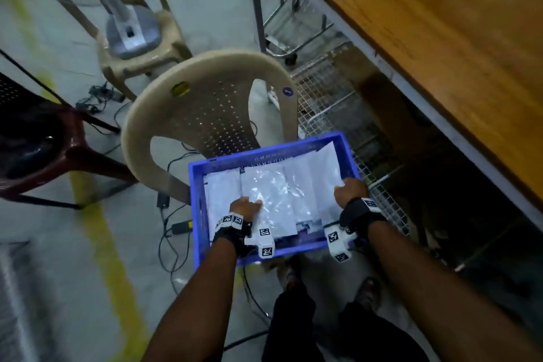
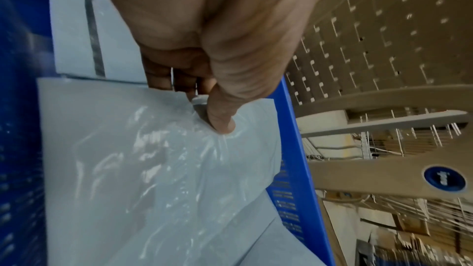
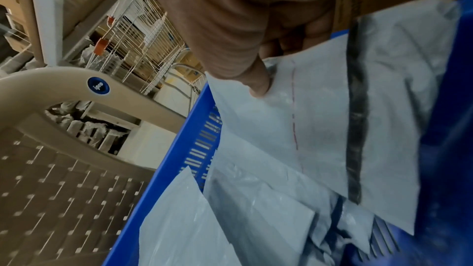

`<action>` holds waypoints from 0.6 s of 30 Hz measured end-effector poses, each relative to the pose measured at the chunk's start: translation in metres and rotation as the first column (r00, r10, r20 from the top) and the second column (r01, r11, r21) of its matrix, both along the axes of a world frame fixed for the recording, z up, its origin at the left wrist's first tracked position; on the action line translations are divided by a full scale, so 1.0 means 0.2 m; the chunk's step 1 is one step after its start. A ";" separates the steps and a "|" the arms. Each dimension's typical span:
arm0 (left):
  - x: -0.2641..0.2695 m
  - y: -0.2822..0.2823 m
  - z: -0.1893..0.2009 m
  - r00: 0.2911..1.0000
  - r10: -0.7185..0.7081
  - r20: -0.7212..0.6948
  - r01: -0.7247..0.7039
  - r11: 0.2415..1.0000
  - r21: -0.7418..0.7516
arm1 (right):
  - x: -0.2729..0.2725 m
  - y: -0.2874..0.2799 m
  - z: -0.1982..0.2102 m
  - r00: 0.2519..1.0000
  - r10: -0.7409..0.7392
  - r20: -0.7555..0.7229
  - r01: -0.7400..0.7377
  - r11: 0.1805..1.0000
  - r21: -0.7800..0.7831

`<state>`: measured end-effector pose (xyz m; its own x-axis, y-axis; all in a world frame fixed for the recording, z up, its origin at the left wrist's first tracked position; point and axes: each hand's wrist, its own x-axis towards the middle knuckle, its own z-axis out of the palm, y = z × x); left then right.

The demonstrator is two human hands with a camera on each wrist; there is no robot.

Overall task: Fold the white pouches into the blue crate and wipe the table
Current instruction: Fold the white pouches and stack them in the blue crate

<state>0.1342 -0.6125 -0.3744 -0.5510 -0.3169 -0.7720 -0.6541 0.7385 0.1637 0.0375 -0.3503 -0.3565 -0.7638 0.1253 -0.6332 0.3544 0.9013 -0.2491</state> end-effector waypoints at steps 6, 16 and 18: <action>-0.11 0.13 -0.11 0.973 0.231 -0.007 -0.226 0.956 0.187 | -0.12 0.08 0.02 1.000 -0.016 -0.016 0.017 0.995 0.099; -0.15 0.15 -0.25 0.906 0.421 -0.038 -0.389 0.866 0.313 | -0.15 -0.03 -0.11 0.996 0.073 -0.049 -0.063 0.983 0.173; -0.15 0.14 -0.29 0.889 0.453 -0.063 -0.411 0.852 0.325 | -0.14 -0.06 -0.13 0.996 0.071 -0.060 -0.060 0.982 0.182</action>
